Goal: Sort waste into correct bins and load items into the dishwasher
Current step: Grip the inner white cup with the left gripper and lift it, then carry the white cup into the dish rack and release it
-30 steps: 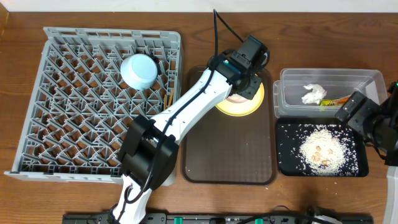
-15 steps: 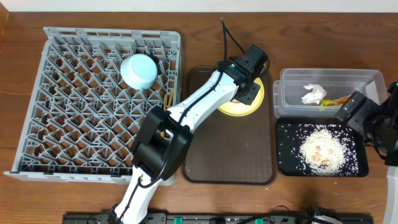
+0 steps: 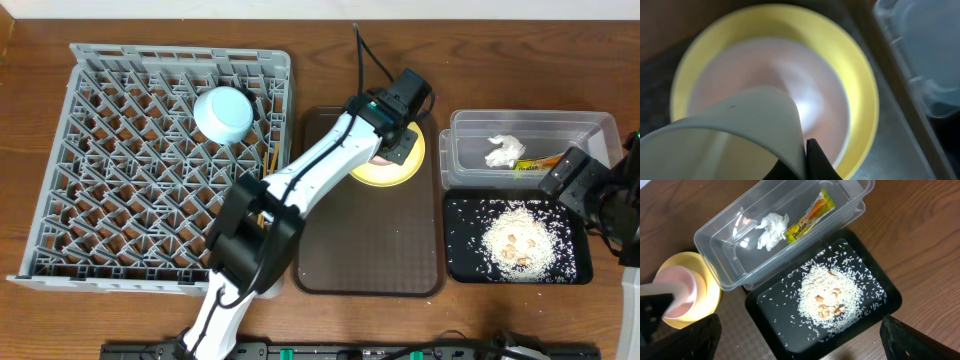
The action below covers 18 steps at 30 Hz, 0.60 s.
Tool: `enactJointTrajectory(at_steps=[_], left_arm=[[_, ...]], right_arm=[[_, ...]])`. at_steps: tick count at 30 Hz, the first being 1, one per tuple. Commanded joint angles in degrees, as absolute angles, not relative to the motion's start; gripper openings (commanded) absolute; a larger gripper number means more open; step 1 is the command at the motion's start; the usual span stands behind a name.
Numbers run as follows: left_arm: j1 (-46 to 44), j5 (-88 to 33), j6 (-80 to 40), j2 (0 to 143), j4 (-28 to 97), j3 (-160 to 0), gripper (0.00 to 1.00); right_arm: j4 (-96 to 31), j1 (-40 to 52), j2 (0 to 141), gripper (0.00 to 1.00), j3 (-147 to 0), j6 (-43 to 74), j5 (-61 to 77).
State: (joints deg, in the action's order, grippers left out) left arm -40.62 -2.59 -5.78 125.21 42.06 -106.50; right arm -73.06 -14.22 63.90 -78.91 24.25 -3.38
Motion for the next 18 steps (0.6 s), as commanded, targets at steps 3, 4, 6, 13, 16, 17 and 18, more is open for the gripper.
enactJointTrajectory(at_steps=[3,4,6,13,16,17,18], left_arm=[[-40.7,-2.5,-9.9,112.4,43.3,-107.1,0.08],[-40.7,-2.6,-10.4,110.8,44.0,-107.1,0.08],[-40.5,-3.5,-10.6,108.0,45.9,-107.1,0.08],[-32.1,-20.6,-10.6,101.7,55.6,-107.1,0.08],[-24.2,-34.9,-10.4,101.2,60.4,-107.1,0.08],[-21.4,-39.4,-9.8,101.2,62.0,-107.1,0.08],[-18.1,-44.4,-8.3,101.3,63.8,-107.0,0.07]], right_arm=[[-73.1,-14.2,63.7,0.99,-79.1,23.5,-3.4],[-73.1,-14.2,63.7,0.99,-79.1,23.5,-3.4],[-73.1,-14.2,63.7,0.99,-79.1,23.5,-3.4],[-73.1,-14.2,63.7,0.99,-79.1,23.5,-3.4],[-73.1,-14.2,63.7,0.99,-79.1,23.5,-3.4],[-73.1,-14.2,63.7,0.99,-79.1,23.5,-3.4],[-73.1,-14.2,63.8,0.99,-79.1,23.5,-3.4]])
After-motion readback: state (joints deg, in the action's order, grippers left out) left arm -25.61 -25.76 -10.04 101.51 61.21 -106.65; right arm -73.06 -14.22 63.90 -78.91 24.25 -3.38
